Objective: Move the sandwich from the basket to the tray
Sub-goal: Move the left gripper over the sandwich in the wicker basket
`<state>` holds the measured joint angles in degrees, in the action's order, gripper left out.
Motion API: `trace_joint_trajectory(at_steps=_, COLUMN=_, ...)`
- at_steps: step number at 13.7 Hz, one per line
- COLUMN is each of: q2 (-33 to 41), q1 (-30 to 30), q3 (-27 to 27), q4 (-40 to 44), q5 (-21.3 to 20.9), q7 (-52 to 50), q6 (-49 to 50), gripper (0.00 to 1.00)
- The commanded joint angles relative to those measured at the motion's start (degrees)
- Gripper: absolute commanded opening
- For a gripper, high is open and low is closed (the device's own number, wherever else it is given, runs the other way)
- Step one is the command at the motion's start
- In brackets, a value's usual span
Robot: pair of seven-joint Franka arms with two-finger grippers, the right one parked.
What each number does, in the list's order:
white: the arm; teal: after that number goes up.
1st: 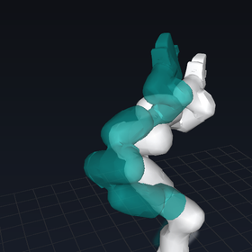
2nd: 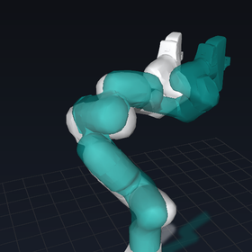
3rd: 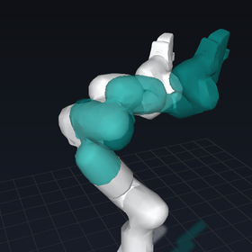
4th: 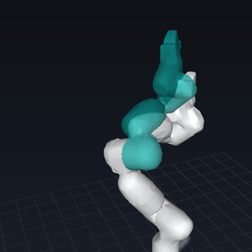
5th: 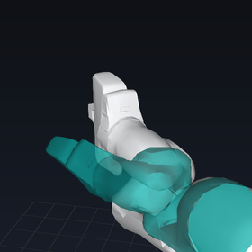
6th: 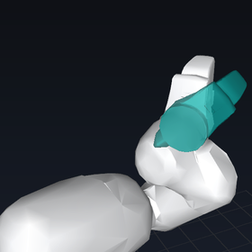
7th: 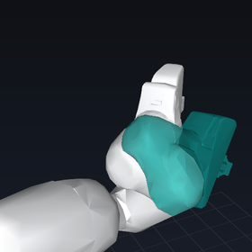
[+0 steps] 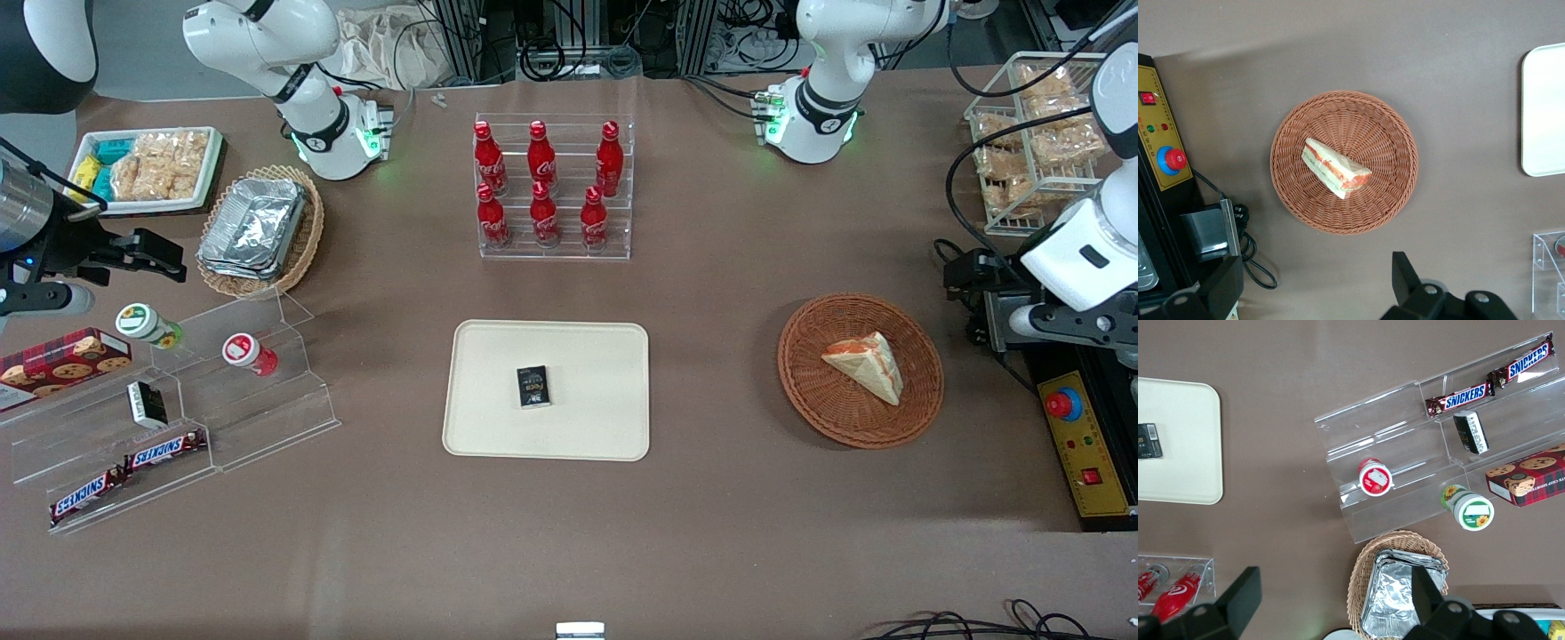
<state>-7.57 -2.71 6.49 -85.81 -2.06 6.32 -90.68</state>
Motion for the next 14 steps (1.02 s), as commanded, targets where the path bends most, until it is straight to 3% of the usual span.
trace_joint_trajectory(at_steps=1, q2=-1.4, q1=0.4, q3=-0.4, q4=1.4, q5=1.4, q7=-2.3, q6=0.4, gripper=1.00)
trace_joint_trajectory(at_steps=4, q2=-3.1, q1=1.0, q3=-0.2, q4=2.3, q5=0.7, q7=-5.8, q6=0.4, gripper=1.00)
trace_joint_trajectory(at_steps=8, q2=-3.3, q1=0.5, q3=-0.3, q4=-3.5, q5=0.8, q7=-26.3, q6=-1.0, gripper=1.00)
trace_joint_trajectory(at_steps=12, q2=-1.6, q1=-1.8, q3=-0.6, q4=-24.5, q5=0.3, q7=-32.4, q6=-24.6, gripper=1.00)
trace_joint_trajectory(at_steps=14, q2=-2.1, q1=-3.2, q3=-0.6, q4=-29.3, q5=0.2, q7=-37.8, q6=-31.0, gripper=1.00)
